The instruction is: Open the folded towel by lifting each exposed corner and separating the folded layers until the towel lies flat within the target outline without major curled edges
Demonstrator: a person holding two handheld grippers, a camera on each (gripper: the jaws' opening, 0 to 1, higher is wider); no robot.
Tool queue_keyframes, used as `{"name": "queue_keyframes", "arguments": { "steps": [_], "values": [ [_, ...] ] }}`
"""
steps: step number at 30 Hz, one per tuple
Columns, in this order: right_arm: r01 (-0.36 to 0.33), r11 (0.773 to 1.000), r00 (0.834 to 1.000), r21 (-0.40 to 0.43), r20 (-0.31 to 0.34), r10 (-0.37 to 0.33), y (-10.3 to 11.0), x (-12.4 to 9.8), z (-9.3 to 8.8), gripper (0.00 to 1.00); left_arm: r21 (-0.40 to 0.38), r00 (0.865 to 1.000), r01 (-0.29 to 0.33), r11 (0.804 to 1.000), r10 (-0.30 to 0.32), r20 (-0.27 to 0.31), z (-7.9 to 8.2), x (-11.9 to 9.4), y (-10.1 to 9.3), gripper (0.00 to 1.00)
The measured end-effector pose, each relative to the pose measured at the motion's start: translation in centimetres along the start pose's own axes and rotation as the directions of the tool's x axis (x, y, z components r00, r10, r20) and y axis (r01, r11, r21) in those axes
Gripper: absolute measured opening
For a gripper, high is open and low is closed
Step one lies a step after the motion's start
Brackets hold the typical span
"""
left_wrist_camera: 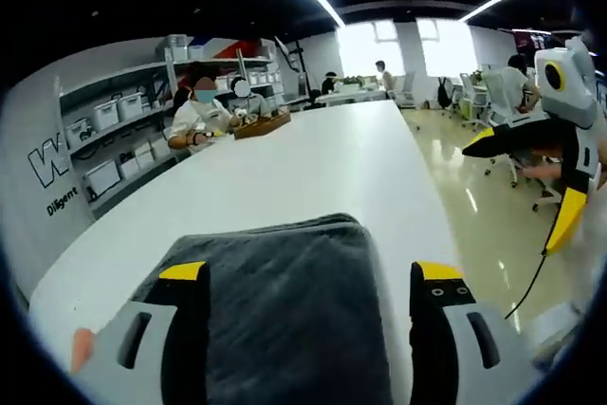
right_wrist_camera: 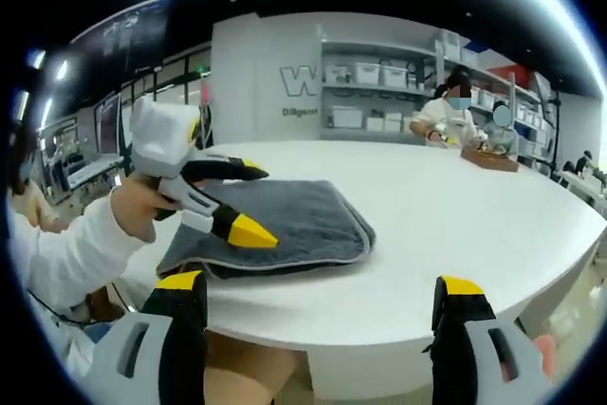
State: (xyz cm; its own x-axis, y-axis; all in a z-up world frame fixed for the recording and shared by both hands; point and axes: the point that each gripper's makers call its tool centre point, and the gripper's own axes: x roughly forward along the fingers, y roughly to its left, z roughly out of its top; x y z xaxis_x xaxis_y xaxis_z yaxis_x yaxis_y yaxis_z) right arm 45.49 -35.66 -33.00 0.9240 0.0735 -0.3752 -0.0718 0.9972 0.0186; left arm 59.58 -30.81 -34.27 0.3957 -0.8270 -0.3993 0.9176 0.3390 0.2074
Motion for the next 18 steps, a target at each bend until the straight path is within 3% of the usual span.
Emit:
{"name": "queue_keyframes", "arguments": {
  "steps": [8, 13, 18],
  "values": [
    [0.0, 1.0, 1.0, 0.005, -0.022, 0.0, 0.1, 0.0, -0.4, 0.99, 0.021, 1.0, 0.026, 0.999, -0.025, -0.006, 0.4, 3.6, -1.9, 0.78],
    [-0.031, 1.0, 0.999, 0.002, -0.014, 0.031, 0.9, 0.0, -0.1, 0.99, 0.075, 0.998, 0.033, 0.997, -0.029, -0.059, -0.7, 5.5, -3.3, 0.74],
    [-0.036, 0.999, 0.999, 0.012, -0.013, 0.036, 0.8, 0.1, -0.2, 0.99, 0.123, 0.994, 0.017, 0.992, -0.003, -0.112, -2.1, 6.9, -3.4, 0.66]
  ]
}}
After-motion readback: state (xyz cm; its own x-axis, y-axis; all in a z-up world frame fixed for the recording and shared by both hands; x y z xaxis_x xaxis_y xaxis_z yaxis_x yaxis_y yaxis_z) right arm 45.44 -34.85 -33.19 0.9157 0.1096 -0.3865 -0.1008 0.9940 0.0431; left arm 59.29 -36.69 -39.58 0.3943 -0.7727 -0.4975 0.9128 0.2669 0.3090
